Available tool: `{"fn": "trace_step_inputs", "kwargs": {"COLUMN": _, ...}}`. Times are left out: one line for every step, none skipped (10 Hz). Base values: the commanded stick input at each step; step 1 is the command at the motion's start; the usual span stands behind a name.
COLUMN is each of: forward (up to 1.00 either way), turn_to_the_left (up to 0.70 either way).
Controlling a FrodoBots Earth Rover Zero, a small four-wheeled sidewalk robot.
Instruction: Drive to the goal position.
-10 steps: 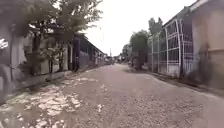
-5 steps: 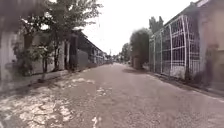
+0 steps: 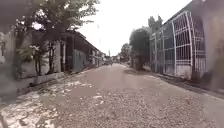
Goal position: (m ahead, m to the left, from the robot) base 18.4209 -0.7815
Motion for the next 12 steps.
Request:
{"fn": "trace_step_inputs", "kwargs": {"forward": 0.7, "turn_to_the_left": 0.0}}
{"fn": "trace_step_inputs", "kwargs": {"forward": 0.7, "turn_to_the_left": 0.0}}
{"fn": "trace_step_inputs", "kwargs": {"forward": 0.7, "turn_to_the_left": 0.0}}
{"fn": "trace_step_inputs", "kwargs": {"forward": 0.7, "turn_to_the_left": 0.0}}
{"fn": "trace_step_inputs", "kwargs": {"forward": 0.7, "turn_to_the_left": 0.0}}
{"fn": "trace_step_inputs", "kwargs": {"forward": 0.7, "turn_to_the_left": 0.0}}
{"fn": "trace_step_inputs", "kwargs": {"forward": 0.7, "turn_to_the_left": 0.0}}
{"fn": "trace_step_inputs", "kwargs": {"forward": 0.7, "turn_to_the_left": 0.0}}
{"fn": "trace_step_inputs", "kwargs": {"forward": 0.7, "turn_to_the_left": 0.0}}
{"fn": "trace_step_inputs", "kwargs": {"forward": 0.7, "turn_to_the_left": 0.0}}
{"fn": "trace_step_inputs", "kwargs": {"forward": 0.7, "turn_to_the_left": 0.0}}
{"fn": "trace_step_inputs", "kwargs": {"forward": 0.7, "turn_to_the_left": 0.0}}
